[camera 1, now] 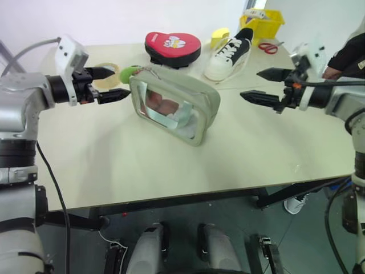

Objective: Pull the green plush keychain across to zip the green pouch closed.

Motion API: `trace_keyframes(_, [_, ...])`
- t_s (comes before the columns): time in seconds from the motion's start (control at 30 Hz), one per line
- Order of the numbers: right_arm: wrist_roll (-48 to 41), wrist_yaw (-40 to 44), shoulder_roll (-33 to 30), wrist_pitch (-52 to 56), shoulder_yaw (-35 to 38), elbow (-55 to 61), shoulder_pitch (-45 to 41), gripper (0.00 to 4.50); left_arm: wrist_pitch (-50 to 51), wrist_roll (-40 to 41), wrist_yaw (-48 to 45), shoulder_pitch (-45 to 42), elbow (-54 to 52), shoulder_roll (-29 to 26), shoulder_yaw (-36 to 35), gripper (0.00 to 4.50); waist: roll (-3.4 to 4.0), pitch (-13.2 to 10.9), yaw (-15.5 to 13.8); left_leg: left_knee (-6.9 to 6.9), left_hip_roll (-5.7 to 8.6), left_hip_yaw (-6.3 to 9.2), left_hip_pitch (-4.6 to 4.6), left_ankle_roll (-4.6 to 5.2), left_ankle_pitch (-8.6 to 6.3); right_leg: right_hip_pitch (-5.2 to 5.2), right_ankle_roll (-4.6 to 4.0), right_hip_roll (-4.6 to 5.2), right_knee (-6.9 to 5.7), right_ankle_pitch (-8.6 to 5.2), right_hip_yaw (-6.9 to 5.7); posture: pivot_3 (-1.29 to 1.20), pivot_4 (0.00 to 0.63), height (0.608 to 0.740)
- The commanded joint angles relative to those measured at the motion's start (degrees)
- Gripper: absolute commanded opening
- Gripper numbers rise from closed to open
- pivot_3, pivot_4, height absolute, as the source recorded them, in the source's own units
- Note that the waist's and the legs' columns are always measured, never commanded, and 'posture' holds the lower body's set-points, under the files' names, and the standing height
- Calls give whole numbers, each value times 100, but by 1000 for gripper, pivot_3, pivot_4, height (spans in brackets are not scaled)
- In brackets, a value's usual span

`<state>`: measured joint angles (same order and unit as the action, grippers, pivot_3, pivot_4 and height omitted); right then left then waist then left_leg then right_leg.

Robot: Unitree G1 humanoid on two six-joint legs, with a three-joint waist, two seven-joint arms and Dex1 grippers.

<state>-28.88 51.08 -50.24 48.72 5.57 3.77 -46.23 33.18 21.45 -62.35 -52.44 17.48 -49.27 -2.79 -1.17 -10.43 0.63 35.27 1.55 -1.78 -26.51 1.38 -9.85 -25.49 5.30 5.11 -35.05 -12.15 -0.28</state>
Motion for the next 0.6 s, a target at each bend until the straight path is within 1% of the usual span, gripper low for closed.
trace_keyframes(0.03, [-97, -99, 38, 30, 155, 373, 102, 4500, -66, 0, -70, -186, 3, -77, -134, 4436, 0, 0, -8, -1, 0, 0, 0, 0, 0, 0, 0, 0, 1, 0, 0, 0, 150, 740])
trace_keyframes(0.2, [-149, -137, 77, 47, 149, 500, 65, 4500, -37, -2, -102, -161, -90, -98, -158, 4436, 0, 0, 7, 1, 0, -1, 1, -4, -3, 0, 0, 2, -4, 1, 1, 0, 150, 740])
trace_keyframes(0.3, [-189, -166, 219, 102, 3, 557, -157, 4500, 130, 88, -180, -24, -372, -210, -214, 4436, 0, 0, 31, 1, 0, -1, 3, -5, -4, 0, 0, 2, -5, 1, 1, 0, 150, 740])
trace_keyframes(0.47, [-395, -295, 710, 353, -189, 630, -556, 4500, 509, 338, -141, 77, -870, -250, -337, 4436, 0, 0, 32, -1, -3, -3, 4, 0, 0, -4, 0, 1, -8, 1, 2, 0, 150, 740])
trace_keyframes(0.53, [-331, -392, 915, 370, -357, 612, -670, 4500, 642, 356, -58, 104, -998, -279, -354, 4436, 0, 0, 32, 0, -3, -3, 3, 0, -1, -3, 0, 1, -8, 1, 1, 0, 150, 740])
trace_keyframes(0.6, [-170, -546, 1179, 336, -583, 435, -897, 4500, 807, 457, -176, 217, -1282, -452, -372, 4436, 0, 0, 41, 2, -2, -3, 3, -2, -2, -2, 0, 1, -8, 1, 2, 0, 150, 740])
